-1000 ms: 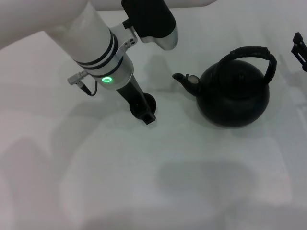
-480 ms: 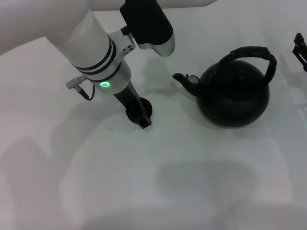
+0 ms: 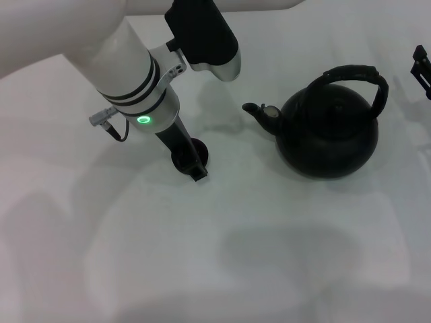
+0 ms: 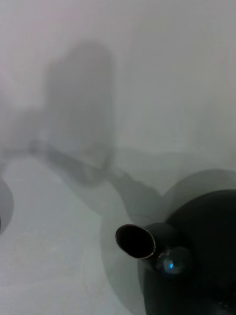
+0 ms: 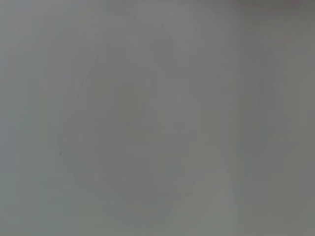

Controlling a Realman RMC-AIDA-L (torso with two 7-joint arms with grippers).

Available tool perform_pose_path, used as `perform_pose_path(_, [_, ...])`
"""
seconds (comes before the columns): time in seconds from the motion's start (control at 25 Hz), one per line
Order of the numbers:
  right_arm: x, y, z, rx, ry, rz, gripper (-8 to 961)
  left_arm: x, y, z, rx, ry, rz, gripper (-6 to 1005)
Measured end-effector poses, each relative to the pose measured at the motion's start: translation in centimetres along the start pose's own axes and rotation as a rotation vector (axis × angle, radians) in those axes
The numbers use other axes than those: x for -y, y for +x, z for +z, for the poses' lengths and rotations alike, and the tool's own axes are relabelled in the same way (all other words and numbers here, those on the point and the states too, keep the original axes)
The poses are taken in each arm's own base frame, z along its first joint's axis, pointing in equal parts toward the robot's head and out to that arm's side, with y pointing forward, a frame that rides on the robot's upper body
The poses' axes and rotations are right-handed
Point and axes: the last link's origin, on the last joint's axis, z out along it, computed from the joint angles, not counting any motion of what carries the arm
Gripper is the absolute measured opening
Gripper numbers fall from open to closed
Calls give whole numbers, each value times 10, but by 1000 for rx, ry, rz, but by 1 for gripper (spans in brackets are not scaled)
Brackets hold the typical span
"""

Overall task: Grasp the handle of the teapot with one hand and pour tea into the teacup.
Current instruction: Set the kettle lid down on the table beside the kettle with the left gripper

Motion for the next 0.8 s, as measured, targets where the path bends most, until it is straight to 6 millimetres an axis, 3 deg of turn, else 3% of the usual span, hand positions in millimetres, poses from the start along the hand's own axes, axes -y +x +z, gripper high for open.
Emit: perform_pose_path(0.8, [0,1,-2,-4,1,0,844,-2,2,0,-9,-1,19,725])
